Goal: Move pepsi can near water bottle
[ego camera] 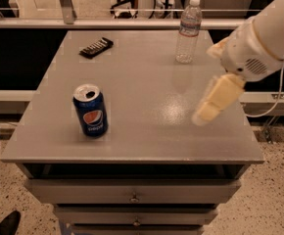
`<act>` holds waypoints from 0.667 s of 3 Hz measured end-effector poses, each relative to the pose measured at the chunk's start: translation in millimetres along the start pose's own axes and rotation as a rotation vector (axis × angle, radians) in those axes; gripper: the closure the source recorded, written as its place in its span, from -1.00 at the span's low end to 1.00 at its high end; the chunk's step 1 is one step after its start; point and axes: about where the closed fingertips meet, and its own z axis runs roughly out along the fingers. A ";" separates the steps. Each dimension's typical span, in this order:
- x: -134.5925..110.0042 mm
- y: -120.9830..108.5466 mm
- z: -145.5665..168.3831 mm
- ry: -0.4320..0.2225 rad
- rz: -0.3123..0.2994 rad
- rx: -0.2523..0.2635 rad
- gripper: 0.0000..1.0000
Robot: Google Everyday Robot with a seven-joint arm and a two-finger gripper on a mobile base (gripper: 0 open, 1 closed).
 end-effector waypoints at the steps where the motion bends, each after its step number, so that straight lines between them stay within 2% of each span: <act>1: -50.6 0.7 40.9 -0.197 0.031 -0.041 -1.00; 2: -102.8 12.7 70.7 -0.376 0.050 -0.084 -1.00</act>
Offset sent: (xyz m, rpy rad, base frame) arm 0.0416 0.1604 -0.0049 0.5174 -0.0528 0.0941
